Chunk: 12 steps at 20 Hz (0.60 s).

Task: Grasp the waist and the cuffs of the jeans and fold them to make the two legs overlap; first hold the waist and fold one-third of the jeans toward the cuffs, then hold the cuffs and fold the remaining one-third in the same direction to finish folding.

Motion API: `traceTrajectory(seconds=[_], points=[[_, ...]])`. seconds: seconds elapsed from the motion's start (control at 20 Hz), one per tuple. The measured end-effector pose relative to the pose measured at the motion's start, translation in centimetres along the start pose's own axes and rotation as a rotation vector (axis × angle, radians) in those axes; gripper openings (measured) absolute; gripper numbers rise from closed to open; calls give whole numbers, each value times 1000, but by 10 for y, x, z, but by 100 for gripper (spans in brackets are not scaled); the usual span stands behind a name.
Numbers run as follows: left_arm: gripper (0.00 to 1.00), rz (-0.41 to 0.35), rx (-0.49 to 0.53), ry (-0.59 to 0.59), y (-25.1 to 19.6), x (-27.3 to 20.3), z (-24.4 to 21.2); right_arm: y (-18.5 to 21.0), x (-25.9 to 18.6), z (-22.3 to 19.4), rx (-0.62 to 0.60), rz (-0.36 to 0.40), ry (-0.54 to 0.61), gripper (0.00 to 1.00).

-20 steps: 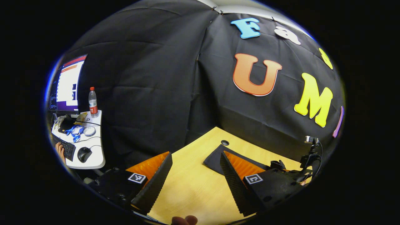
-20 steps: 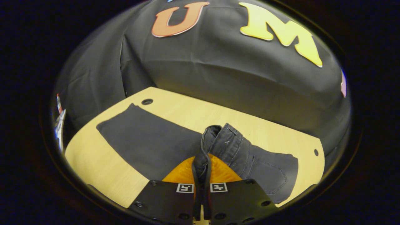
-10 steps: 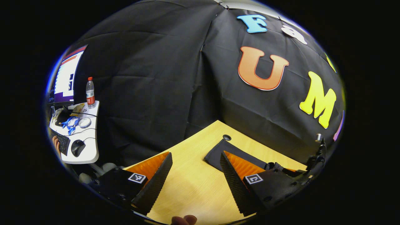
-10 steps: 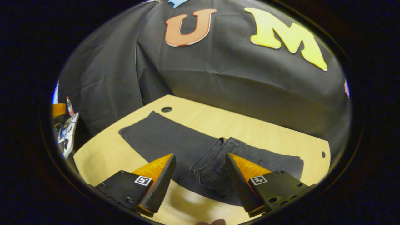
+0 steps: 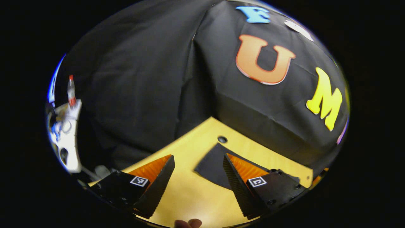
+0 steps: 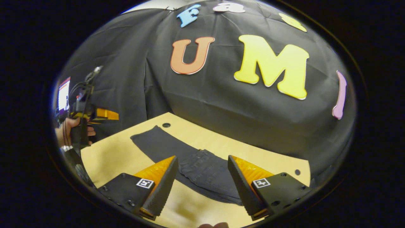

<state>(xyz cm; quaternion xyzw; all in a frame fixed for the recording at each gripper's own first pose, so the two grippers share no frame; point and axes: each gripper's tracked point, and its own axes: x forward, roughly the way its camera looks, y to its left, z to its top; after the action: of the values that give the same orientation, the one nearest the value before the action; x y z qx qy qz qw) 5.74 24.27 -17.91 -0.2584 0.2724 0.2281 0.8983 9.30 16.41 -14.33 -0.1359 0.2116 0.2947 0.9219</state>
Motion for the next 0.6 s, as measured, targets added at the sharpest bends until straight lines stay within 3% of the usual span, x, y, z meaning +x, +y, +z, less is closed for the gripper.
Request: traceTrajectory(seconds=[0.15, 0.3, 0.45, 0.6], points=[[99, -40, -268, 239, -21, 33, -40, -26, -32, -5, -4, -54, -10, 95], [99, 38, -449, 436, -18, 63, -73, -50, -55, -26, 32, -106, 25, 96], [99, 106, -481, 494, -14, 84, -76, -79, -72, -49, 62, -169, 66, 97], [99, 162, -451, 510, -2, 105, -72, -105, -84, -70, 145, -227, 109, 96]])
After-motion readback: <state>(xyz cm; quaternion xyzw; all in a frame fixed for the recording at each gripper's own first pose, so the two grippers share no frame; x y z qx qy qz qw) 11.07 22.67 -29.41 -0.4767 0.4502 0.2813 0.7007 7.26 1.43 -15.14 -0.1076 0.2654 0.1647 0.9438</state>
